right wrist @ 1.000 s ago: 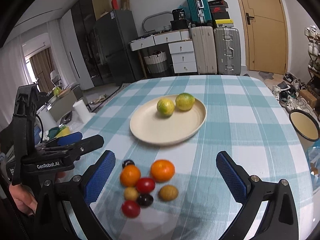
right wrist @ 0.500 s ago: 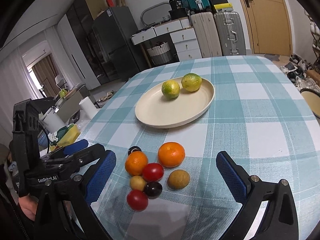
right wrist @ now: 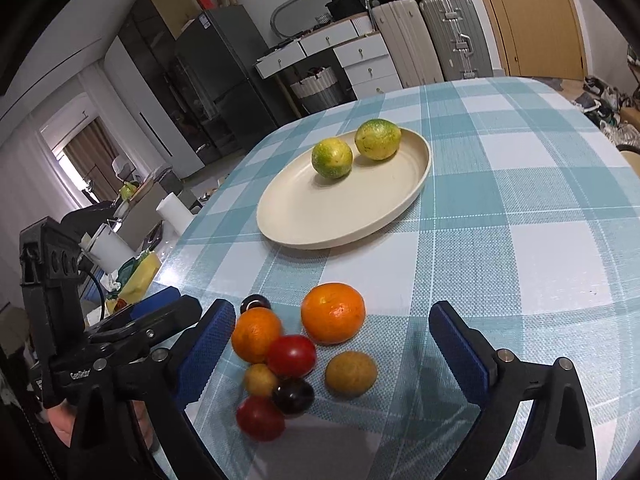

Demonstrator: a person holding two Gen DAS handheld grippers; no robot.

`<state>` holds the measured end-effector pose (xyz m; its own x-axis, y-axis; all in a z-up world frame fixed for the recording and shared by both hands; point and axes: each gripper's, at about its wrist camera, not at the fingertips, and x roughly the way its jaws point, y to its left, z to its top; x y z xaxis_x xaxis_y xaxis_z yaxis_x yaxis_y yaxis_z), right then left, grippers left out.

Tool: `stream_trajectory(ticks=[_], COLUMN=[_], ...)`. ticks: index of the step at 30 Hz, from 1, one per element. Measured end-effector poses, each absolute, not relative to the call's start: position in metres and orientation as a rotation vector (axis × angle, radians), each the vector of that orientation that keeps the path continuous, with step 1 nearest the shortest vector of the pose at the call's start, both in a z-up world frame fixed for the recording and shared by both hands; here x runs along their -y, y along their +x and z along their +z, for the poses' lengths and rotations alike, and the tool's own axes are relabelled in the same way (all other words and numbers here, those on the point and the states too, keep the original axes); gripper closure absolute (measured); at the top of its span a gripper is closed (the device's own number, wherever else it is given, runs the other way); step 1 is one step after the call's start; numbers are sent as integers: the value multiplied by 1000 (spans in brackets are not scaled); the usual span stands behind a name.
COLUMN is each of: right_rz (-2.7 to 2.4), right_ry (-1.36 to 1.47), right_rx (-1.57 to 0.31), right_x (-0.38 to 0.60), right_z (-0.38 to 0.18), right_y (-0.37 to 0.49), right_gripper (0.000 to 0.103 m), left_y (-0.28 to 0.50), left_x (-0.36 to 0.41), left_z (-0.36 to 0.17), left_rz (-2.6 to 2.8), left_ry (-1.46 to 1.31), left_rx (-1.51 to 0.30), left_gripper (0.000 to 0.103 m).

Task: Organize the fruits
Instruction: 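Withdraw both grippers from the plate back toward the remaining fruits, then grasp the large orange with the left gripper while the right gripper grasps the small orange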

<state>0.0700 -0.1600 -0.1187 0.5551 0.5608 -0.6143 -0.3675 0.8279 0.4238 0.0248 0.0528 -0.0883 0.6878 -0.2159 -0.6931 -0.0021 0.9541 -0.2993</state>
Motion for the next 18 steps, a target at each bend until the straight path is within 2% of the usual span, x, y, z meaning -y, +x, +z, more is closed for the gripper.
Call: stream_trajectory(ticks=[3,5,11,14,17,18], right_rz=[564,578,563,563,578,580], right_ry=[255,247,247,243,230,228], right_rx=[-821,-829,-854,-874,-878,-882], right_x=[157,154,150,149,145,144], right_z=[-121,-121,-127,-130,-133,-134], right_y=[74,75,82,84,84,84], right_gripper=[6,15,19,29,35,41], left_y=[26,28,26,24,23,23], left_x=[-56,-57,-57,-54,-51,-50], left_z=[-90,-92,-94,-94,-94,-95], left_rz=[-125,-129,-161,-181,-204,-208], left_ry=[-301,-313,-327,-324,-325,-326], left_rx=[-808,-812,-822,-830,-837,-843], left_gripper=[1,1,1,1,1,1])
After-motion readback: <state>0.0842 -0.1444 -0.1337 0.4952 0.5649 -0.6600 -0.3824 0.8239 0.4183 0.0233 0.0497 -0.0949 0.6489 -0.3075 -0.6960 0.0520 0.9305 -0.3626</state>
